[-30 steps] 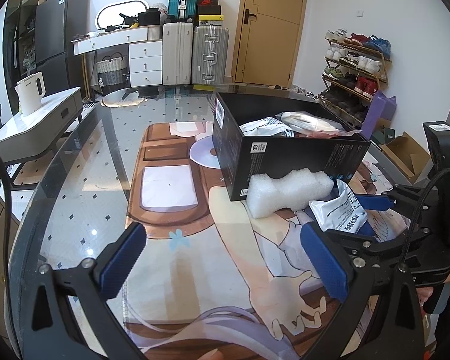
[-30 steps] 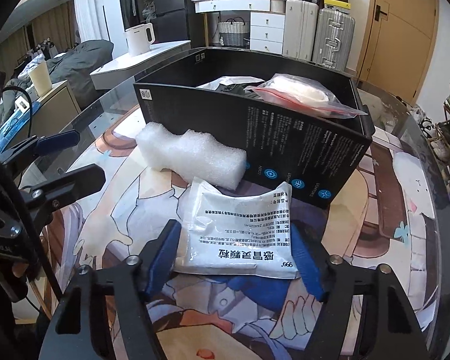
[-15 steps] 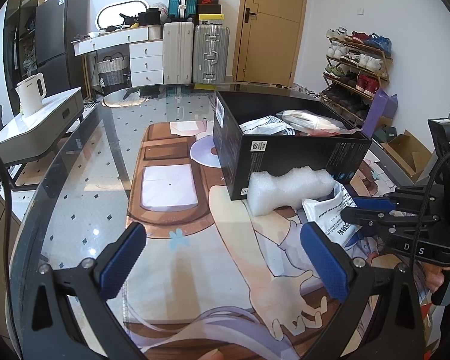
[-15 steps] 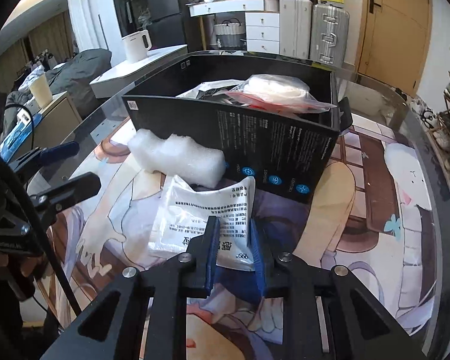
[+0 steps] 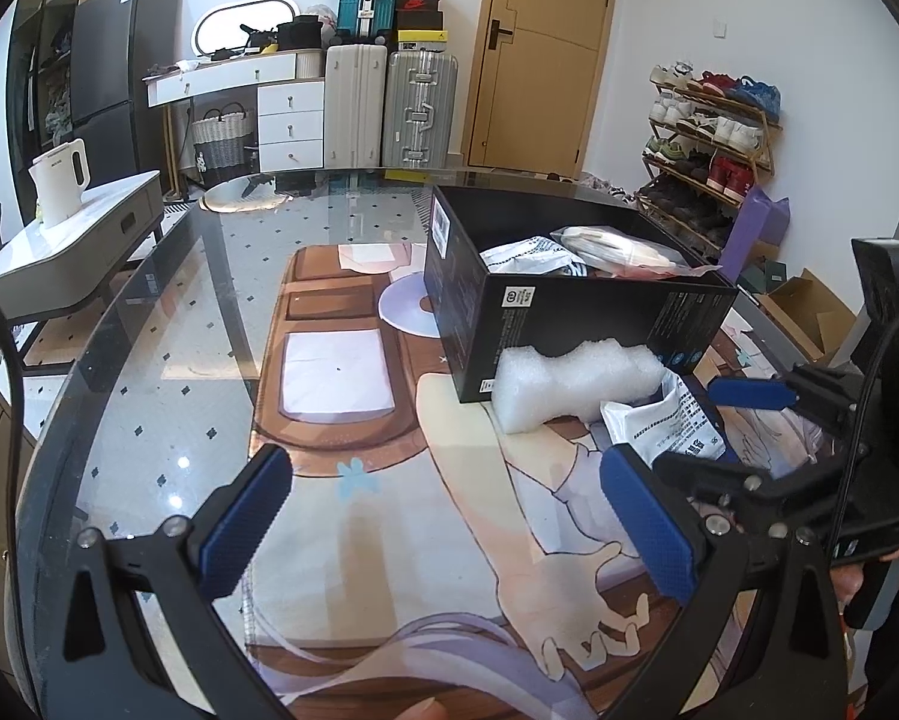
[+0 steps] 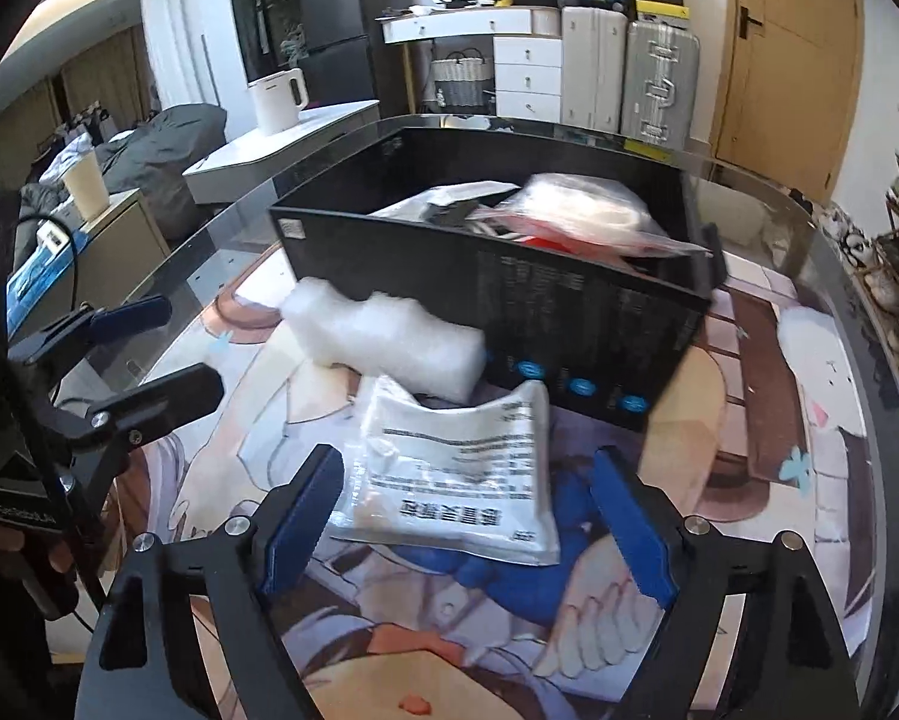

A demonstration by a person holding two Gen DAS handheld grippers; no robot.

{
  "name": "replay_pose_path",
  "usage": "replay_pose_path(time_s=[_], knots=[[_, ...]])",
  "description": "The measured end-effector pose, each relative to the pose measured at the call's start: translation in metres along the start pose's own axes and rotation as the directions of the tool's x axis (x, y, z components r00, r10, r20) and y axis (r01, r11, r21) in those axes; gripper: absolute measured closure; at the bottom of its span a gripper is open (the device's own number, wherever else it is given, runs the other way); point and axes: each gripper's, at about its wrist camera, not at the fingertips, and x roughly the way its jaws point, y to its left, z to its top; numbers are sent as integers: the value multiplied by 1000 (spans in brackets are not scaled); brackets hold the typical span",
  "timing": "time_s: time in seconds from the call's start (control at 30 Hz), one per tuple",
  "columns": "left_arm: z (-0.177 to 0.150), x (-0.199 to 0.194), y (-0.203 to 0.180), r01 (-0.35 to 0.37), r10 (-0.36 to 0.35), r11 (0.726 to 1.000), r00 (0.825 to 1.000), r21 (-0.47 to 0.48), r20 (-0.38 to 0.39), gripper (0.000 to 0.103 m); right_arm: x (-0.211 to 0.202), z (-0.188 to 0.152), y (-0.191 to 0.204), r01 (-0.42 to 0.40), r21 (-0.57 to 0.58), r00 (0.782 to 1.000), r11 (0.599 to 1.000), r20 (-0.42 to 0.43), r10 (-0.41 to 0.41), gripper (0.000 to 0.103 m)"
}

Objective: Organize soft objects
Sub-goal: 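Lift the second sachet with the right tool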

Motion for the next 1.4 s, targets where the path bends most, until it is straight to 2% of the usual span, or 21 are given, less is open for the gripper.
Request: replay_pose_path(time_s=[0.23, 0.37, 0.4, 0.47, 0.67, 0.93, 0.97, 1.0, 1.2, 1.4], knots=[[1, -1, 7, 28, -27, 999, 1000, -38, 5, 0, 20, 4, 13, 46, -44, 998, 998, -50, -48, 14], [2, 0, 8, 36, -36, 998, 999, -48, 5, 0, 24, 9, 10, 52, -24, 996, 998, -66, -54, 14], [1, 0, 9, 35, -35, 998, 999, -46, 6, 0, 25, 10, 10, 58, -24, 996, 998, -66, -59, 16], [1, 0, 9, 36, -36, 998, 999, -44, 7, 0, 24, 11, 8, 62, -18, 996, 998, -57, -63, 31], [1, -1, 9, 27, -27, 999, 1000, -41, 4, 0, 16, 5, 3, 41, -17, 998, 999, -35, -42, 50], [1, 1, 4, 6, -6, 1000, 1000, -21, -4, 0, 4, -5, -12, -5, 24, 1000, 1000, -17, 6, 59], [0, 1, 4, 5, -5, 1000, 1000, -21, -4, 0, 2, -6, -13, -7, 26, 1000, 1000, -14, 7, 72], [0, 2, 3, 4, -5, 1000, 1000, -20, -5, 0, 1, -6, -16, -17, 34, 1000, 999, -18, 18, 78], [1, 1, 3, 6, -6, 1000, 1000, -21, -3, 0, 0, -8, -17, -21, 33, 1000, 999, -12, 21, 78], [0, 2, 3, 10, -10, 1000, 1000, -22, -7, 0, -11, -10, -18, -25, 16, 1000, 1000, 6, 25, 86]])
